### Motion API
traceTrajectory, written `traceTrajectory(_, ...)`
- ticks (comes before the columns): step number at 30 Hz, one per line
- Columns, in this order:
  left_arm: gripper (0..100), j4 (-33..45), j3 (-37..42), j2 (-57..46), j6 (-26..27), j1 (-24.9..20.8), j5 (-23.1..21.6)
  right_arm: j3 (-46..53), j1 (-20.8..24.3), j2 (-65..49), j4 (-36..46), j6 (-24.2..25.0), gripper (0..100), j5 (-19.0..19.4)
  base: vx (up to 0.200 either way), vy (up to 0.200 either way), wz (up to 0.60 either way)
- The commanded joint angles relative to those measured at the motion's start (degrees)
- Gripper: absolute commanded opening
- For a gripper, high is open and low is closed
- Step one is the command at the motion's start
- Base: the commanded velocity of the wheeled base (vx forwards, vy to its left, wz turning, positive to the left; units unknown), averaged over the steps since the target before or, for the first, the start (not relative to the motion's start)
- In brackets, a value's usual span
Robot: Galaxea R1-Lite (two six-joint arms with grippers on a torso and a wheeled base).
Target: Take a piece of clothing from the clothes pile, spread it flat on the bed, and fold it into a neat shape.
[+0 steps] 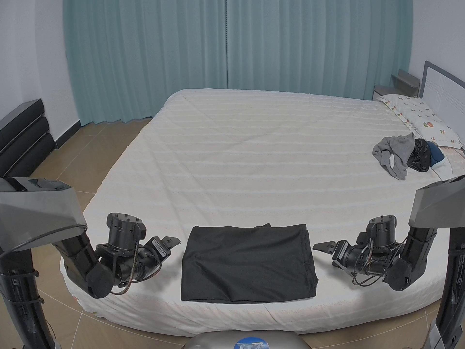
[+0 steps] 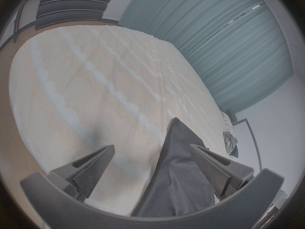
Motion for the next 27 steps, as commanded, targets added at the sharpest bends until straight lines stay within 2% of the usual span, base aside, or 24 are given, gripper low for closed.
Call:
traceTrajectory(1,100,-0.2,4.1,-5.3,-1.4,0.9,1.2,-1.5,2.0,0.2,0.2,0.0,100,0.0,0.0,0.0,0.0)
traceTrajectory(9,100,-0.2,12.0,-15.9,-1.3,2.9,3.4,1.3,6.5,-3.3,0.2,-0.3,100,-0.5,0.0,0.0,0.0)
traceTrajectory(13,100,-0.1,14.3,-20.6,-1.2,3.2,3.6,4.9,6.6,-6.7,0.2,-0.6,100,-0.5,0.0,0.0,0.0)
traceTrajectory(19,100,1.9,15.8,-33.6,-0.3,5.5,3.6,12.7,6.6,-17.9,0.4,-1.4,100,-1.1,0.0,0.0,0.0)
traceTrajectory(22,100,4.1,16.2,-38.2,1.3,5.6,4.3,14.9,6.6,-21.9,0.5,-2.9,100,-2.7,0.0,0.0,0.0)
traceTrajectory(24,100,8.1,16.6,-44.4,4.6,5.5,7.6,17.2,6.5,-27.2,0.3,-4.6,100,-7.7,0.0,0.0,0.0)
traceTrajectory(27,100,11.7,16.6,-51.4,7.6,5.5,10.6,18.8,6.3,-33.3,0.7,-6.5,100,-12.7,0.0,0.0,0.0)
